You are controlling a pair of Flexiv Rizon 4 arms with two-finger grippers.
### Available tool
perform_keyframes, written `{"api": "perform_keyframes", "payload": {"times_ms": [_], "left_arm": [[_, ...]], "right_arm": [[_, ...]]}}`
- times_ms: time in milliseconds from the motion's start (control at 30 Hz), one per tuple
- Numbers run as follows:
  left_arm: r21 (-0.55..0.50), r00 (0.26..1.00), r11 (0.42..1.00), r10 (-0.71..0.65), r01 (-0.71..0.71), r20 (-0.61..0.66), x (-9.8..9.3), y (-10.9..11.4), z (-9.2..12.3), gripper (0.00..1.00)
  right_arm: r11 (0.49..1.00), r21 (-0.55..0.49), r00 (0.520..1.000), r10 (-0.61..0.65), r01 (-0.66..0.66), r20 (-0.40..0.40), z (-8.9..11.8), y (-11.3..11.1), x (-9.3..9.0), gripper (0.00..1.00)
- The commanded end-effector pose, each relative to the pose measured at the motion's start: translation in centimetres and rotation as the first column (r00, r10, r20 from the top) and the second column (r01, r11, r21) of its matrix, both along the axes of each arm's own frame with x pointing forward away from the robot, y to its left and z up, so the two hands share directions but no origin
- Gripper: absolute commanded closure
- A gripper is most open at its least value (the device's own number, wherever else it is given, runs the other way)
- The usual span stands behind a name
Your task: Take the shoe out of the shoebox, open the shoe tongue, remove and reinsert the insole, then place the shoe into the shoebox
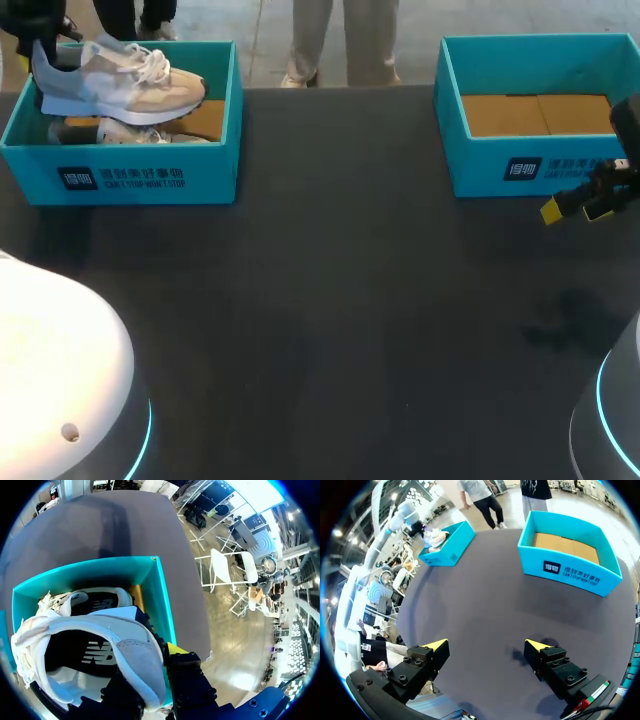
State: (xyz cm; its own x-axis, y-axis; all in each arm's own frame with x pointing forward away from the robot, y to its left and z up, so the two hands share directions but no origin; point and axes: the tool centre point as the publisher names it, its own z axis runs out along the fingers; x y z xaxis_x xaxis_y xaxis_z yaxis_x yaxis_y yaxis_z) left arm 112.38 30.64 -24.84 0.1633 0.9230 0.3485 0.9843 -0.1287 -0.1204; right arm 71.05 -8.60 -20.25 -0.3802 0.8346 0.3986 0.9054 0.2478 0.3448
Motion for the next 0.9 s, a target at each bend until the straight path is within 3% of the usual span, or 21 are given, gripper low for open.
{"api": "perform_keyframes", "payload": {"times_ms": [33, 567, 900], "left_arm": [[-0.016, 1.0, 1.0, -0.005, 0.005, 0.007, -0.2, 0.2, 1.0, 1.0], [-0.058, 0.994, 0.998, -0.018, 0.024, 0.104, -0.6, 0.2, 4.9, 1.0], [-0.06, 0.99, 0.998, -0.012, 0.02, 0.141, 1.4, -0.3, 5.0, 1.0]], "right_arm": [[1.0, -0.001, 1.0, -0.001, 0.001, -0.001, -0.1, 0.1, 0.0, 0.0], [1.0, -0.001, 1.0, -0.001, 0.001, -0.001, -0.1, 0.1, 0.0, 0.0], [1.0, -0.001, 1.0, -0.001, 0.001, -0.001, -0.1, 0.1, 0.0, 0.0]]}}
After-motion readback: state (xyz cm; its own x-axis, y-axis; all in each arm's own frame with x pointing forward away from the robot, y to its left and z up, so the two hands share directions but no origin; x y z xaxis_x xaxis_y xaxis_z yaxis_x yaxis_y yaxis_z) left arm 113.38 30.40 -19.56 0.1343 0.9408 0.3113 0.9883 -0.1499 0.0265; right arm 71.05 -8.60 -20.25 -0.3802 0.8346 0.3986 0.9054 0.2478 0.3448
